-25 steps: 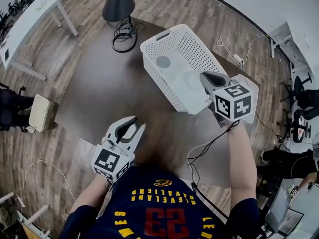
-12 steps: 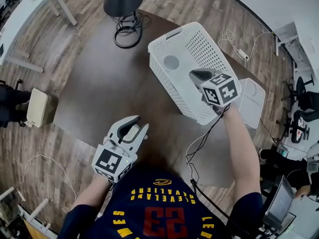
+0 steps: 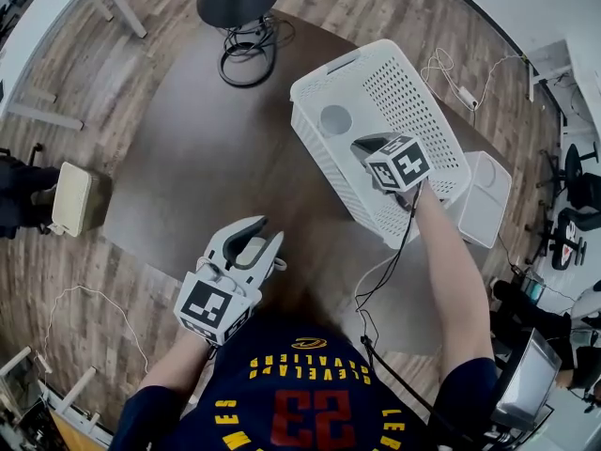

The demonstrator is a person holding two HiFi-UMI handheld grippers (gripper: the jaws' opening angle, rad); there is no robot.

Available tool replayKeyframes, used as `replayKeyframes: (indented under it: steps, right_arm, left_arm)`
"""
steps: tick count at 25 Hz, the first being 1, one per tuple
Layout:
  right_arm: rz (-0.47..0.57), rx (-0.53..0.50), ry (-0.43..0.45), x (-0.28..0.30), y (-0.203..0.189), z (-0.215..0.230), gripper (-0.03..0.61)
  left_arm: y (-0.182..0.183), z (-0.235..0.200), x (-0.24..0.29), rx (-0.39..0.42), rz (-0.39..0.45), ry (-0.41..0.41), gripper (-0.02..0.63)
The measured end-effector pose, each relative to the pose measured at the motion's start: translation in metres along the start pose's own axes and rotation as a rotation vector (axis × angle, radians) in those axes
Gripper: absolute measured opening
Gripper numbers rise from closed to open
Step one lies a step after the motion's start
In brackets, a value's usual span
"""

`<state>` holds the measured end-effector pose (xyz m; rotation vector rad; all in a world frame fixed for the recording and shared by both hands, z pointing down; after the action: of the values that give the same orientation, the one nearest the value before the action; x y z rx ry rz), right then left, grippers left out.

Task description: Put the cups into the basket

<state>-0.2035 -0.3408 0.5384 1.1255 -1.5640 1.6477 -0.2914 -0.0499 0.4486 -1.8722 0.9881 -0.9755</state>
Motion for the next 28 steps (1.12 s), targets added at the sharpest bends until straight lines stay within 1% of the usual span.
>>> replayKeyframes:
  steps: [3, 8, 14, 15, 17, 18, 20, 22, 25, 28]
  right_arm:
    - [-0.011, 0.027, 0.017, 0.009, -0.007, 0.001, 0.026]
    - [-0.023, 0.033, -0.007, 0.014, -0.009, -0.005, 0.026]
    - [-0.03, 0.055, 0.003, 0.019, -0.014, -0.009, 0.026]
    - [-0.031, 0.063, -0.002, 0.02, -0.015, -0.009, 0.033]
    - [-0.022, 0.08, -0.026, 0.017, -0.016, -0.005, 0.088]
    - [-0.008, 0.089, -0.044, 0.014, -0.014, -0.002, 0.102]
    - [0.048, 0.111, -0.089, 0.001, -0.007, 0.006, 0.109]
    - [0.144, 0.127, -0.141, -0.02, 0.007, 0.015, 0.11]
    - [0.358, 0.123, -0.251, -0.069, 0.027, 0.023, 0.109]
    - [0.571, 0.097, -0.35, -0.125, 0.039, 0.017, 0.109]
  left_arm:
    - [0.0, -0.001, 0.002, -0.009, 0.0, 0.004, 0.089]
    - [0.001, -0.005, -0.004, -0.018, -0.001, 0.009, 0.089]
    - [-0.002, -0.003, -0.001, -0.031, -0.008, 0.003, 0.089]
    - [-0.002, -0.002, -0.001, -0.032, -0.01, 0.001, 0.089]
    - [-0.002, -0.001, -0.001, -0.031, -0.011, 0.002, 0.089]
    - [-0.002, 0.0, -0.001, -0.027, -0.01, 0.003, 0.089]
    - [0.0, 0.002, -0.002, -0.016, -0.006, 0.005, 0.089]
    - [0.002, 0.005, -0.002, -0.001, -0.001, 0.006, 0.089]
    - [0.006, 0.014, -0.002, 0.02, 0.003, 0.002, 0.089]
    - [0.011, 0.027, -0.001, 0.046, 0.009, -0.009, 0.089]
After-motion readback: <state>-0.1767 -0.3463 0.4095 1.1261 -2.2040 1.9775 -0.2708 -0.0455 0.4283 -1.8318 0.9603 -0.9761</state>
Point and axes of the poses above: the fingertips, and each gripper's own axes: x forward along the fingers, z to its right, y out of its top, the point moved 7 cm from there along -x, backward along the fingers, and after that the axes turned 11 degrees about -y, right-handed, at the moved point
